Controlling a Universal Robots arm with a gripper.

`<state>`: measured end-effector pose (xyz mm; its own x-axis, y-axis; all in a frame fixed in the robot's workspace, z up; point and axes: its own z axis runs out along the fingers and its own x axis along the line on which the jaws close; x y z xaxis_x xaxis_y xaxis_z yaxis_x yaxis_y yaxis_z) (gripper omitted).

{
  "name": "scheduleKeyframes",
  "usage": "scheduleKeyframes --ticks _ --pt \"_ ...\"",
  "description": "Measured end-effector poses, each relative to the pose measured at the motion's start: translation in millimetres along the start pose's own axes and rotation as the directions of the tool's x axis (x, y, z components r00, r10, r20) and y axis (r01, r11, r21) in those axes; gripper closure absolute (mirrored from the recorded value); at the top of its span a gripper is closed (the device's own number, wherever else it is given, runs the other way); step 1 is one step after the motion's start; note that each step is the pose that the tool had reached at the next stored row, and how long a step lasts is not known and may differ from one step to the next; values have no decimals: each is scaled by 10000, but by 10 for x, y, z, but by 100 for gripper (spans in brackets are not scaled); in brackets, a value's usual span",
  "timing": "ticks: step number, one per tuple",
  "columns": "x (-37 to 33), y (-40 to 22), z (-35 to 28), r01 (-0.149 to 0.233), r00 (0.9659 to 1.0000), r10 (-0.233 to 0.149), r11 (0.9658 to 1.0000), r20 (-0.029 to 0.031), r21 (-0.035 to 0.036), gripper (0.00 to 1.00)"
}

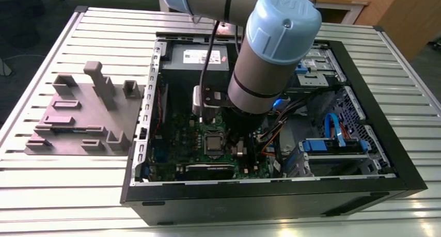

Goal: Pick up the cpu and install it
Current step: 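Install the first cpu locking lever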

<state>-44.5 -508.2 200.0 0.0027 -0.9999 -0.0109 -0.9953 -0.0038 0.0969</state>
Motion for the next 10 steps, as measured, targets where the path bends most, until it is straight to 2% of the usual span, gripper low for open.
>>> scheduleKeyframes --ticks 10 --pt "1 -5 56 171 9999 -171 9999 -23 -3 89"
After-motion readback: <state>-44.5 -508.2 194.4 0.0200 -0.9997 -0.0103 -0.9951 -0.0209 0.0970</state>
